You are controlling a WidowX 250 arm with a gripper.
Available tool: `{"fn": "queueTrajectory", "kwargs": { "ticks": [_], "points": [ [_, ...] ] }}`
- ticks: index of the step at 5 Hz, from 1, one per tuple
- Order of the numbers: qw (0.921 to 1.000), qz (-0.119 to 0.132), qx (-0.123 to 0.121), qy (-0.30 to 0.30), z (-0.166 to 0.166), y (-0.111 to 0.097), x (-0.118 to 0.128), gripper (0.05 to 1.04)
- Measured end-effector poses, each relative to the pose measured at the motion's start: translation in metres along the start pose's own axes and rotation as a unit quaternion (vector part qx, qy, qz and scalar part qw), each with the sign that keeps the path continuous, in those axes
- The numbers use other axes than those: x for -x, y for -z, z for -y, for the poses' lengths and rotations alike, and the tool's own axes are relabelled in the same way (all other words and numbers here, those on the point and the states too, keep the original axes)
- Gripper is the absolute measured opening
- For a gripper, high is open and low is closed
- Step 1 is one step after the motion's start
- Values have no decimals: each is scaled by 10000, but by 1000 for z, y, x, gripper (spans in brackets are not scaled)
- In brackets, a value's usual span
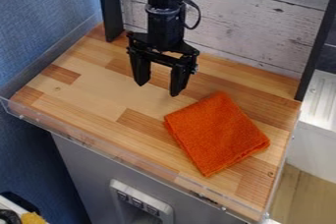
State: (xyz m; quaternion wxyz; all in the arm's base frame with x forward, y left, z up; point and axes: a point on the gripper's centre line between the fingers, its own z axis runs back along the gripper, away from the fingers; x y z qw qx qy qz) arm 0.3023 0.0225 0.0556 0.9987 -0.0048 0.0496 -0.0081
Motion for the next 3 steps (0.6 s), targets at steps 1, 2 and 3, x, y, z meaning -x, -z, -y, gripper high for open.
{"fn": "queueTrajectory", "kwargs": {
  "ticks": [1,2,3],
  "points": [
    [9999,-32,-13,164,6,8,4,995],
    [9984,34,-39,557,22,16,6,999],
    [9950,334,-106,933,32,8,9,999]
  ]
}}
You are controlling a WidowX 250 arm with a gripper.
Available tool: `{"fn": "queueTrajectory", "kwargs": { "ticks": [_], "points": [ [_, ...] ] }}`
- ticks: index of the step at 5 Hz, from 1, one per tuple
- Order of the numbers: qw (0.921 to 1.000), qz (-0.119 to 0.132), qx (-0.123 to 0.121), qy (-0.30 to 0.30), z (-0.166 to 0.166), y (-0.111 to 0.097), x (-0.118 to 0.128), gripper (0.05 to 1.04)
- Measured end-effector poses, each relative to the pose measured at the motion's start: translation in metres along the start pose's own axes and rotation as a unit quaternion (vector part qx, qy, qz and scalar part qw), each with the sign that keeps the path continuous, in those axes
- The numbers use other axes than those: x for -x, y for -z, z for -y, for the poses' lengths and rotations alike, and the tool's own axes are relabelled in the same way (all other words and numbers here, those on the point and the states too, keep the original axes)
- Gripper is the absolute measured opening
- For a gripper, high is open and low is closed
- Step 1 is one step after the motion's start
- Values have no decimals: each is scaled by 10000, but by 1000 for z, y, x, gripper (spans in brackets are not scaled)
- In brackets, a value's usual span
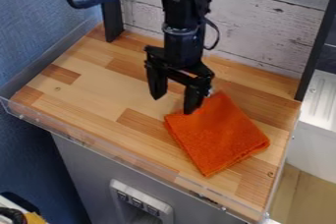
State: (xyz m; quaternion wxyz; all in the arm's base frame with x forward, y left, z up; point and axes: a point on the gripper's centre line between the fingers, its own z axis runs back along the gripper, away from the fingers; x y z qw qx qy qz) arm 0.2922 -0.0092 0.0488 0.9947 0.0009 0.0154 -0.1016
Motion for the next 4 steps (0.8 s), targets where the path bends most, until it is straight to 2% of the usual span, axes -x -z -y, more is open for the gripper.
{"fn": "queueTrajectory", "kwargs": {
  "ticks": [2,4],
  "points": [
    [9965,349,-105,749,23,4,3,996],
    [9912,447,-5,1250,30,9,4,999]
  ]
}}
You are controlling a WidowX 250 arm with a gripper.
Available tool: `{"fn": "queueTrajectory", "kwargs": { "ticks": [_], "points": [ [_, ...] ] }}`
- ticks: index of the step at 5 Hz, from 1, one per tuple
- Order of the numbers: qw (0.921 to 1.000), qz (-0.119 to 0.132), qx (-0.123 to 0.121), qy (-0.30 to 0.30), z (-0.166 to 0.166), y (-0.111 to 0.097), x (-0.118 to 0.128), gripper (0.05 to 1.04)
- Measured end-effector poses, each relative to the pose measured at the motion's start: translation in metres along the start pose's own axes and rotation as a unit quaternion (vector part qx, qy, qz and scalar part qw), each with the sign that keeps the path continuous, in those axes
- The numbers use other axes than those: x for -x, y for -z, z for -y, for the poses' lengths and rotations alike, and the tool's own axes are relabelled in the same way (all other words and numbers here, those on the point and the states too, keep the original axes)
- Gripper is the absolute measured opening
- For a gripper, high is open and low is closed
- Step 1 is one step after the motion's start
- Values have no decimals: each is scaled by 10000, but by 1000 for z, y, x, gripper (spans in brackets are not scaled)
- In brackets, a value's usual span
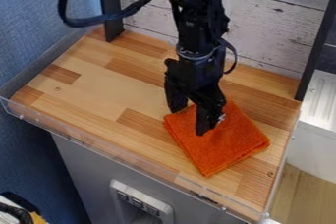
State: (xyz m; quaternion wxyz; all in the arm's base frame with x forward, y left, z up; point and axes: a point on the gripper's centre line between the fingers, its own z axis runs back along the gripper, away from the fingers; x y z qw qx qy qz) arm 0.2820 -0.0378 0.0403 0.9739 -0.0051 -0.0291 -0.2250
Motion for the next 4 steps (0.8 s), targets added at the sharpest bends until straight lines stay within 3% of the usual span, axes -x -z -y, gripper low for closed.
{"fn": "queueTrajectory", "kwargs": {
  "ticks": [4],
  "points": [
    [9990,-269,175,325,18,-8,-2,969]
  ]
}}
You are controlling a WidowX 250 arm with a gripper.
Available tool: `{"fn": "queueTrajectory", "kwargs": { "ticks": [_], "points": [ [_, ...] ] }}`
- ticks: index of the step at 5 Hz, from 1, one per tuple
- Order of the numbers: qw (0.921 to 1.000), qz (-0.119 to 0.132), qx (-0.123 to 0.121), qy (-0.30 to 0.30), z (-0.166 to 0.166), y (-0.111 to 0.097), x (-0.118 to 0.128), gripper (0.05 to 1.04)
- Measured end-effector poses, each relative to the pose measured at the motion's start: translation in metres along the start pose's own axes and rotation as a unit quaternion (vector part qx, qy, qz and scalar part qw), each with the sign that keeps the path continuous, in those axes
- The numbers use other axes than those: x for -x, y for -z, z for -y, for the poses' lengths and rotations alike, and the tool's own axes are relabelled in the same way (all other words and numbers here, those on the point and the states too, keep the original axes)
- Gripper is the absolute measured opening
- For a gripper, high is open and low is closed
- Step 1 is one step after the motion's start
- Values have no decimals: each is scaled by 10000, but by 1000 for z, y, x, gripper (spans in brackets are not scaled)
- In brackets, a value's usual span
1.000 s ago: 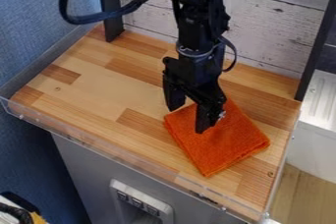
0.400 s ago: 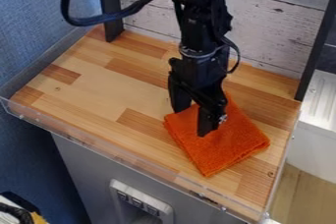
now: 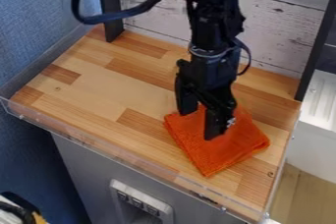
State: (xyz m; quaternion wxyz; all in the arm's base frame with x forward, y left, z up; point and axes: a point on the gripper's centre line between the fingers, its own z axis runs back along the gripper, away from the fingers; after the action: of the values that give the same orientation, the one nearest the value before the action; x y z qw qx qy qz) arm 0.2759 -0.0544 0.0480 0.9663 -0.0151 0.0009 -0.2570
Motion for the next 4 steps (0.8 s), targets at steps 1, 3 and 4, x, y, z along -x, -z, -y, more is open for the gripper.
{"fn": "queueTrajectory", "kwargs": {
  "ticks": [1,3,4],
  "points": [
    [10000,41,-60,33,1,-2,-7,697],
    [9999,-27,-136,68,-3,9,-12,168],
    [9998,-13,-167,56,-3,10,-12,68]
  ]
}}
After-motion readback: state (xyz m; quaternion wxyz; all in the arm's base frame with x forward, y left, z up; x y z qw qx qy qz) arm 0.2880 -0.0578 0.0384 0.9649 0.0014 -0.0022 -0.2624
